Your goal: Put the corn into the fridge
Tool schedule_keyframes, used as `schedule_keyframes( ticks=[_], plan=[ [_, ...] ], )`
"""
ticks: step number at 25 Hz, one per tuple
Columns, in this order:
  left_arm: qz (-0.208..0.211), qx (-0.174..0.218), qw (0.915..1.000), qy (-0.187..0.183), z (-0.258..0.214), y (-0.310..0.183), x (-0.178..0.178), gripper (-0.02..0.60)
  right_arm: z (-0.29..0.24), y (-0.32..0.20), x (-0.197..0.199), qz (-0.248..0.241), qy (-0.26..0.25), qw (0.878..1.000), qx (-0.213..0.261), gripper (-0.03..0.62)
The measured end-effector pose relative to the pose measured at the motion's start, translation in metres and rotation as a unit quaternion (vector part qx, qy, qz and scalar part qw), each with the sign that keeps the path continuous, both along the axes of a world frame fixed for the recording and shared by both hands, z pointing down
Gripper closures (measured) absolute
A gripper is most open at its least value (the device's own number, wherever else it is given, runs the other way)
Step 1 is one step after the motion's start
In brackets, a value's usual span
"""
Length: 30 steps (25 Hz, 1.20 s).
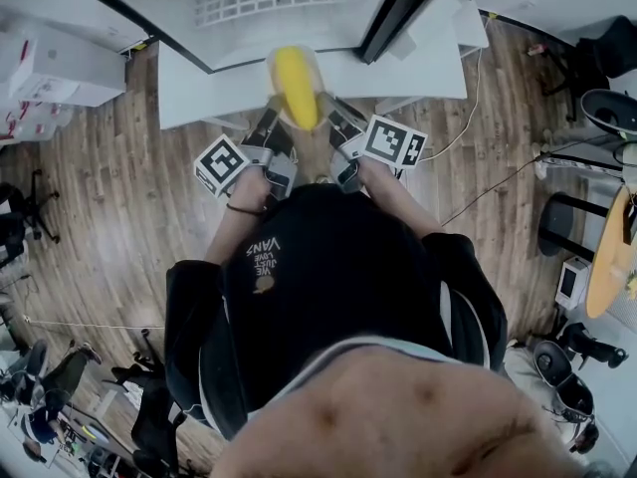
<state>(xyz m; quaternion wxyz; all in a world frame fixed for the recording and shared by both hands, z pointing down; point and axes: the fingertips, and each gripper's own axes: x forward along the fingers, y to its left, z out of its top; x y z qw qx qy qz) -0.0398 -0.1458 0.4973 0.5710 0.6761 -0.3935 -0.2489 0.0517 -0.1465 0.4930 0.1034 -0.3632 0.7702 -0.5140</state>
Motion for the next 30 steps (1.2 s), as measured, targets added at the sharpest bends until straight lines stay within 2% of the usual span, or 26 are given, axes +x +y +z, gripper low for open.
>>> schedule_keyframes(
  ticks=[17,25,30],
  plan=[
    [0.009,0.026,0.9996,0.0,-0.02,-0.066,-0.03,0.548,-0.015,-0.064,-0.031,0.006,-0.01,1.0,0.014,0.557],
    [0.02,0.017,0.9997,0.0,-0.023,-0.089,-0.039,0.548,-0.02,-0.086,-0.039,0.017,-0.008,1.0,0.013,0.557],
    [0.029,0.025,0.9993,0.003,-0.028,-0.105,-0.038,0.548,-0.024,-0.1,-0.039,0.026,-0.008,1.0,0.016,0.557]
  ],
)
